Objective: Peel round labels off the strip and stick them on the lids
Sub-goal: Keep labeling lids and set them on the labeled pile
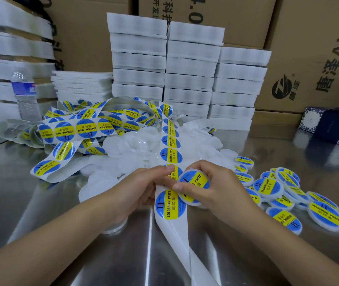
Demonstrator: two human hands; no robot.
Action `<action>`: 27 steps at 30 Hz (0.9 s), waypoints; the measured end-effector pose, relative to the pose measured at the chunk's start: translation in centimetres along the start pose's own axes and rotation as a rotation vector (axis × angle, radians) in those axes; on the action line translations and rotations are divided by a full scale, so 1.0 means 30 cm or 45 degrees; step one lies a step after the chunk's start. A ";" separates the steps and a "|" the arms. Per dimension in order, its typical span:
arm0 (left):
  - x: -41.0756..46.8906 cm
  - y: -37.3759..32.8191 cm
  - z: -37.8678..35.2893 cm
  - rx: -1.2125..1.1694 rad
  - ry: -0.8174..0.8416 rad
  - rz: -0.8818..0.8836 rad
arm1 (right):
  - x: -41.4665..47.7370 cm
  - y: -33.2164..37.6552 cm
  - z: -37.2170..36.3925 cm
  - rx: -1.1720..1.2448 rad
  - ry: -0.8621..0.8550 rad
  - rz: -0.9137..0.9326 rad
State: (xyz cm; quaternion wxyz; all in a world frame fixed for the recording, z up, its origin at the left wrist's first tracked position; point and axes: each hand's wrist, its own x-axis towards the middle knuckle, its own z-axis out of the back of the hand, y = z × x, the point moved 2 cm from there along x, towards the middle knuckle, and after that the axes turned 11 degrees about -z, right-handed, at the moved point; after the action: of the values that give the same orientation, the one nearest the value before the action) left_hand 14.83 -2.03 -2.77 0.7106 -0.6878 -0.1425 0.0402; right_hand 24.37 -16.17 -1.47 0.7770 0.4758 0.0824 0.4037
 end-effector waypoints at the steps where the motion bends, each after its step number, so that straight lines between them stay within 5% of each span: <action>1: 0.000 0.001 0.000 -0.007 0.012 0.001 | 0.001 0.000 0.001 -0.003 -0.012 0.003; 20: 0.011 0.016 0.008 0.039 -0.038 -0.008 | 0.003 0.001 0.013 -0.133 -0.134 0.135; 27: 0.015 0.015 0.018 -0.049 -0.056 -0.045 | 0.071 -0.049 0.185 -0.432 -0.682 -0.067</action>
State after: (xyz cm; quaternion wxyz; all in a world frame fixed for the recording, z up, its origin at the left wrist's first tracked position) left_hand 15.19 -1.37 -3.15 0.6945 -0.6977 -0.1710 0.0399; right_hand 29.44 -18.73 0.86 0.8496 0.4265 -0.1814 0.2516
